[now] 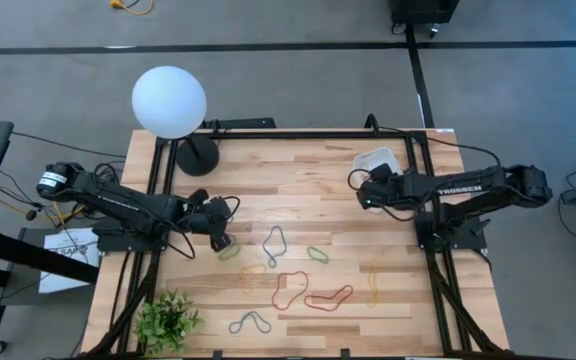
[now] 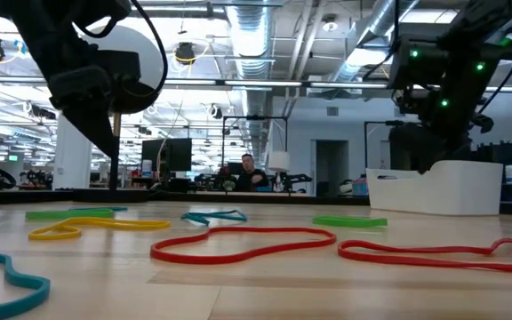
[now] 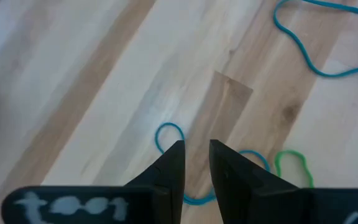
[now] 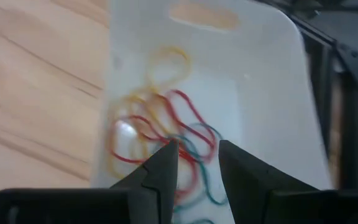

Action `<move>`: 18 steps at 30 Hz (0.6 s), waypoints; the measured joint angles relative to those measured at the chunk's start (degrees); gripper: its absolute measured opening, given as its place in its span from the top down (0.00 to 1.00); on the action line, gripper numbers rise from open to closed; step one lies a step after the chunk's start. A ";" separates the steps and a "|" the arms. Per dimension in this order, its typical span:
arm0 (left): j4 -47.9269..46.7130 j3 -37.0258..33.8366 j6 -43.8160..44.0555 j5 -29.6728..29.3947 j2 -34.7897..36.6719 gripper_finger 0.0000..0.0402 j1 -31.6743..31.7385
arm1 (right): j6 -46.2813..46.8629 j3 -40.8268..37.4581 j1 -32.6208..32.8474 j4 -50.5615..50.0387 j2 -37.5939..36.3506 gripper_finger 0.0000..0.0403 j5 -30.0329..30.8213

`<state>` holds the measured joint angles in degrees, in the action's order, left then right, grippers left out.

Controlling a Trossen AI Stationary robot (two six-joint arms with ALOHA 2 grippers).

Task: Pick and place items into bin
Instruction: Put the left blue rubber band into the white bin

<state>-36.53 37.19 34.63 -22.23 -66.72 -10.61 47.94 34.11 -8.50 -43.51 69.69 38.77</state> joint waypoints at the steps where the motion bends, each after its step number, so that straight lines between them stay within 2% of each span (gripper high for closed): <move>1: 0.00 0.00 -0.04 0.81 0.00 0.84 0.00 | -0.02 0.00 0.78 1.56 0.00 0.72 0.28; 7: 0.00 0.00 -0.60 4.02 -0.02 0.84 0.00 | -2.75 0.00 8.24 13.19 0.00 0.72 6.05; 12: 0.05 0.05 5.10 3.60 -0.51 0.84 0.00 | -7.14 0.00 14.53 22.17 -0.02 0.72 11.88; 18: 1.01 0.09 7.90 1.43 -7.77 0.84 0.12 | -14.92 0.00 20.11 28.06 -0.02 0.72 13.53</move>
<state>-35.52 37.28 42.54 -20.80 -74.49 -10.49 33.02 34.11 11.61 -15.45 69.67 52.30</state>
